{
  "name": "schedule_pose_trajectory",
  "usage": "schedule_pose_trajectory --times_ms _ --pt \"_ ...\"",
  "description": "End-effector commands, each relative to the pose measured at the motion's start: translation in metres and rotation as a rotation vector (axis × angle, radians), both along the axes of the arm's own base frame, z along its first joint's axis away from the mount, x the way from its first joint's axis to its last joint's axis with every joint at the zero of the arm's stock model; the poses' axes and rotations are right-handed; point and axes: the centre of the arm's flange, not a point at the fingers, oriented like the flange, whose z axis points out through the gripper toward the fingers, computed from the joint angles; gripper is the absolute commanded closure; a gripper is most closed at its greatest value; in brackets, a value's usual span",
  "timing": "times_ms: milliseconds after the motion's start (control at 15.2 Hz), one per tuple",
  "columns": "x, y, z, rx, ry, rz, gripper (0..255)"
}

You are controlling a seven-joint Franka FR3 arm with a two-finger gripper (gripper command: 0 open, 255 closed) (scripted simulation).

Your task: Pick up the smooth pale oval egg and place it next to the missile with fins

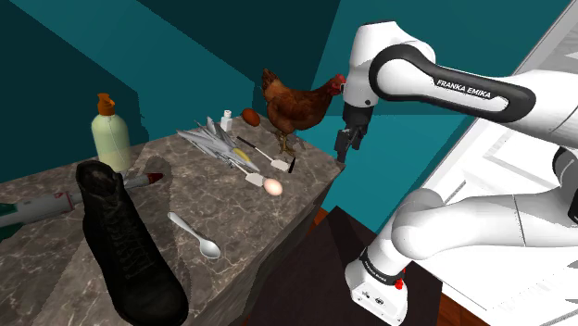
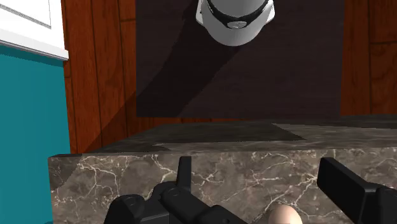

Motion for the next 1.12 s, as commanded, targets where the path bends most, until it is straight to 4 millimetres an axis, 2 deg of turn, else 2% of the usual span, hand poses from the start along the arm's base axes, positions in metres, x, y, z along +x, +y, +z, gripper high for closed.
schedule_pose_trajectory --times_ms 0,1056 --pt "0.000 0.000 0.000 0.000 0.000 0.000 0" --pt "0.110 0.063 -0.146 0.047 -0.138 0.076 0"
